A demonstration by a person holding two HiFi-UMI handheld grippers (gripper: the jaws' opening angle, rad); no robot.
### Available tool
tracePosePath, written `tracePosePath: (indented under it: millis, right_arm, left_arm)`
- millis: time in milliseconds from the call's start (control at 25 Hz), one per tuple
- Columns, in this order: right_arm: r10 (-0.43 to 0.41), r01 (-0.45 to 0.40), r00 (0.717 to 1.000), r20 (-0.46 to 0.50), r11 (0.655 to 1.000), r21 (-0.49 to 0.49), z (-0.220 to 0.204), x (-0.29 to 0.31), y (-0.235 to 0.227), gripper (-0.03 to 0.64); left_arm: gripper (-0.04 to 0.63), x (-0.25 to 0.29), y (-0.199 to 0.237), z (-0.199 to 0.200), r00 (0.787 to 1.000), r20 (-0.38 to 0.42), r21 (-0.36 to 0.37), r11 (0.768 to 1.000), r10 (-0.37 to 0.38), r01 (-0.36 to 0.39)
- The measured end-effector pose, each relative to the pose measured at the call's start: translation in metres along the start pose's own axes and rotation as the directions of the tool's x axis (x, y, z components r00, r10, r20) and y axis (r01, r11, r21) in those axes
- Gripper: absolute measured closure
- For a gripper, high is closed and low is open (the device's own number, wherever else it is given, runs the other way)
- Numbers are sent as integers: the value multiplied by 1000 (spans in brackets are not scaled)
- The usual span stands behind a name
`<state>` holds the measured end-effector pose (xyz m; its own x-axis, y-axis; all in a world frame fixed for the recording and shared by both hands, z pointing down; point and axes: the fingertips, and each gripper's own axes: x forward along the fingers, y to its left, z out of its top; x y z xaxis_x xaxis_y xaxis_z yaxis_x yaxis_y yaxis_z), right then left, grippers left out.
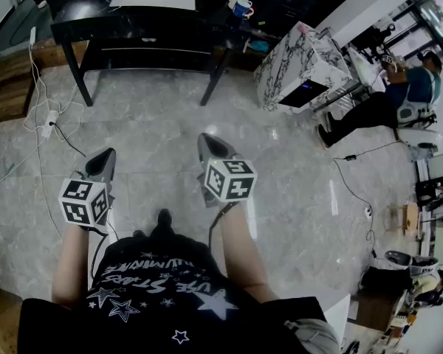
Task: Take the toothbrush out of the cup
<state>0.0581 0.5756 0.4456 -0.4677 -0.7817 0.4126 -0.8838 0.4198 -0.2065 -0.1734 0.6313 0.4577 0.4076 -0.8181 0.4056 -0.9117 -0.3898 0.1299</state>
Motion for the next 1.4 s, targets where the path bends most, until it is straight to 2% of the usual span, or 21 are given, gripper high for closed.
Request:
tracePosePath:
  millis: [280, 560, 760, 1000, 1160, 1280, 1400]
  right_arm:
    - [2, -2, 1000, -1, 1000, 12, 2, 5, -11, 612]
    - [9, -9, 1000, -27, 1000, 25, -3, 17, -31, 612]
    - [21, -21, 1000, 0, 999, 30, 11, 24, -58, 612]
    - [68, -67, 996, 54, 998, -19, 37, 39, -73, 611]
    - [91, -89, 993, 76, 995, -32, 50, 55, -75, 442]
    - [85, -83, 994, 64, 996, -25, 52, 70, -80, 393]
    - [74, -73, 996, 50, 997, -16, 57, 87, -87, 376]
  left_arm:
    - [586, 10, -1, 1, 1000, -13, -9, 1000, 12, -12]
    - [586, 29, -5, -6, 999, -42, -47, 998, 26, -28]
    - [586, 49, -12, 6, 999, -26, -35, 998, 45, -46]
    - [586, 65, -13, 29, 997, 8, -18, 997, 74, -73]
    - [586, 73, -7, 34, 996, 13, -29, 996, 83, -82]
    - [586, 84, 1, 35, 997, 1, -38, 996, 83, -83]
    - [586, 101, 13, 40, 997, -8, -42, 996, 79, -79]
